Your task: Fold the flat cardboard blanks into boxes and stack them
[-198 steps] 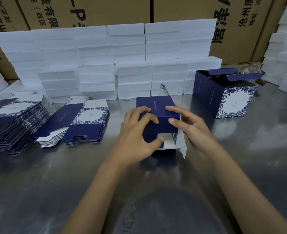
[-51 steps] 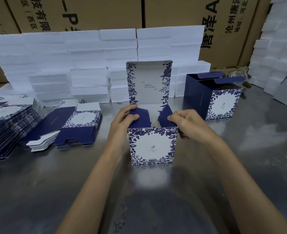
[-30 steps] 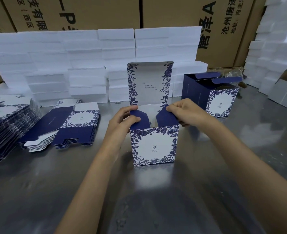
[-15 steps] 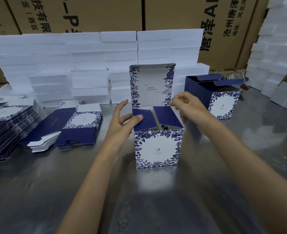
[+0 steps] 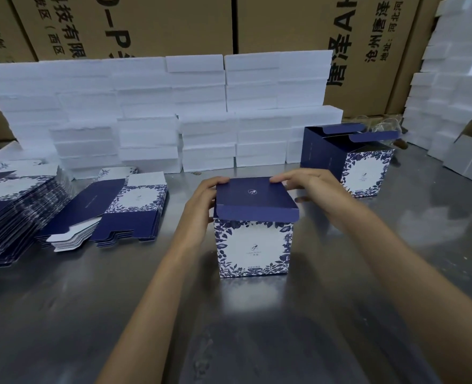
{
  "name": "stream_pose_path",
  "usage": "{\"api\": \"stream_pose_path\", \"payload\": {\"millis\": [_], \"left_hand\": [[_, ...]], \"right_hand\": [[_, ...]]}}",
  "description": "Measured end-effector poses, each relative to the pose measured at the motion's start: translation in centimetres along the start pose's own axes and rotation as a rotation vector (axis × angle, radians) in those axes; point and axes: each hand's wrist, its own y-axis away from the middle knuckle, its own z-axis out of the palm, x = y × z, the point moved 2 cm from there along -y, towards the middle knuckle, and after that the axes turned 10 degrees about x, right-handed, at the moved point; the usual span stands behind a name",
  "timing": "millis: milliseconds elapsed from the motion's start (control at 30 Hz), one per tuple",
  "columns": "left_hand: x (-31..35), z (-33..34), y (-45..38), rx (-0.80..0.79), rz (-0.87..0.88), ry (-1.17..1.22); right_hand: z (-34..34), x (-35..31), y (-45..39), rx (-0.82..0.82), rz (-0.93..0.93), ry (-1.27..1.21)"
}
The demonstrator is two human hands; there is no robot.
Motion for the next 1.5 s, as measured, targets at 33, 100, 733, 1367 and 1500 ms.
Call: {"api": "stream_pose_path", "payload": {"millis": [33, 100, 733, 1367, 1500], "left_hand": [[0.1, 0.0, -0.1, 0.014, -0.032, 0.009], [0.2, -0.1, -0.2, 0.051, -0.045, -0.019], [2.7, 4.5, -4.6, -0.009, 0.092, -0.746], [2.5, 4.4, -4.8, -0.001, -0.003, -0.635], [2.5, 4.4, -4.8, 0.035, -0.015, -0.615]], "right_hand": [[0.1, -0.2, 0.1, 0.005, -0.01, 0.006], [0.3, -0.8, 0.1, 0.001, -0.038, 0.039], [6.3, -3.7, -2.2, -0.096, -0.289, 0.649], [5.9, -2.7, -3.3, -0.092, -0.145, 0.607], [5.7, -2.7, -3.0, -0.06, -0.097, 0.602]]}}
